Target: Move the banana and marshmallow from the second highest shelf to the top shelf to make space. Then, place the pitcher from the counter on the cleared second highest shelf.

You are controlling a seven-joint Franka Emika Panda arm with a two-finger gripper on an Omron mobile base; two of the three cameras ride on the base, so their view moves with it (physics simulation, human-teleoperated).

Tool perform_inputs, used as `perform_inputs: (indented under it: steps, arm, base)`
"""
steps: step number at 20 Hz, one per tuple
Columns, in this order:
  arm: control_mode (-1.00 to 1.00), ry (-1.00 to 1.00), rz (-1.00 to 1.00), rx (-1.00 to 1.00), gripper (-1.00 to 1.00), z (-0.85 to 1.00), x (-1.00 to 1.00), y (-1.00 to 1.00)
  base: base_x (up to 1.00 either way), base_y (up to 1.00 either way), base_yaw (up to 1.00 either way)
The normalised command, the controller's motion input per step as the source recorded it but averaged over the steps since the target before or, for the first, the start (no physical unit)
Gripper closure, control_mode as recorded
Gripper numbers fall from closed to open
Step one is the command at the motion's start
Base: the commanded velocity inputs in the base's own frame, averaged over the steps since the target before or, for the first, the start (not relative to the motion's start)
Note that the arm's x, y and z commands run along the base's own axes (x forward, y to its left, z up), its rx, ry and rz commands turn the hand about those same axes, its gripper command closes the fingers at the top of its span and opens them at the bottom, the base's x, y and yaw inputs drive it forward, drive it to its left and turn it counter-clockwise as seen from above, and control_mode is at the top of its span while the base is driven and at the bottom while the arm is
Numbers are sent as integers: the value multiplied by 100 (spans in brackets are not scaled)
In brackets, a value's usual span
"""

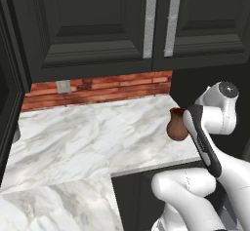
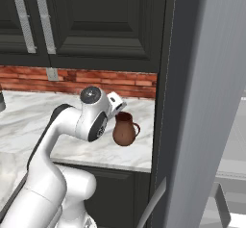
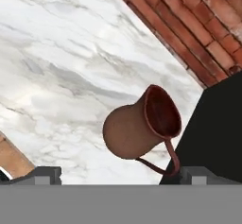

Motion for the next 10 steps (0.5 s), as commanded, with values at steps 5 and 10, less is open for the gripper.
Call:
perform_inputs:
  steps: [5, 10]
  arm:
    - [-100, 23, 19, -32, -100, -20, 0, -1]
    - [-100, 24, 16, -28, -100, -5, 0, 0]
  base:
    - [0, 0, 0]
    - [0, 0, 0]
